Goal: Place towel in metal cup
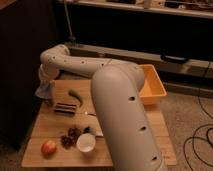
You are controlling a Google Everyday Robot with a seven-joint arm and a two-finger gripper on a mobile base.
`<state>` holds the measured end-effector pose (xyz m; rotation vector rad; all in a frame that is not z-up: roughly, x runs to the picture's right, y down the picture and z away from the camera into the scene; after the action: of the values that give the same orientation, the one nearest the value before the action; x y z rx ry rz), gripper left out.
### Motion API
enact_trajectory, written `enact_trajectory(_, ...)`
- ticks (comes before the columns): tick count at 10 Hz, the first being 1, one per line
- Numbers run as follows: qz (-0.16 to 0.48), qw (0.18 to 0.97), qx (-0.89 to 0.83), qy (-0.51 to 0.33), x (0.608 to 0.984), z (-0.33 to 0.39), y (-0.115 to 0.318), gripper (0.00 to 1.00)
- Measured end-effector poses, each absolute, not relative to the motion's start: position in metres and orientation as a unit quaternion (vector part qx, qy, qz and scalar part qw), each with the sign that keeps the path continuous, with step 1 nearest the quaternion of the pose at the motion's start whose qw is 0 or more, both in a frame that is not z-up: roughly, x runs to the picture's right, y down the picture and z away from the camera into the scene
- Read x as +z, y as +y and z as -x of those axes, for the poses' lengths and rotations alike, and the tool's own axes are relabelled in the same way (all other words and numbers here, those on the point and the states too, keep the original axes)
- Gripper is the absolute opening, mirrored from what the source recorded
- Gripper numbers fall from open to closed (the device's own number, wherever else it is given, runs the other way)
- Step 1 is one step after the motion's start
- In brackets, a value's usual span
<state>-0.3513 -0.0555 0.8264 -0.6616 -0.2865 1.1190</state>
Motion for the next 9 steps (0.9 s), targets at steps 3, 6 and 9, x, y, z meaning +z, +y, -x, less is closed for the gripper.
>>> enact_trajectory(3, 0.304, 0.789, 0.520, -0.120, 0.842, 0.351, -0.044, 0.00)
enact_trajectory(6, 0.308, 0.788, 0.521, -0.110, 0.857, 0.351, -0.031, 0.00)
enact_trajectory(9, 0.306, 0.788, 0.523, -0.105, 0.861, 0.352, -0.029, 0.00)
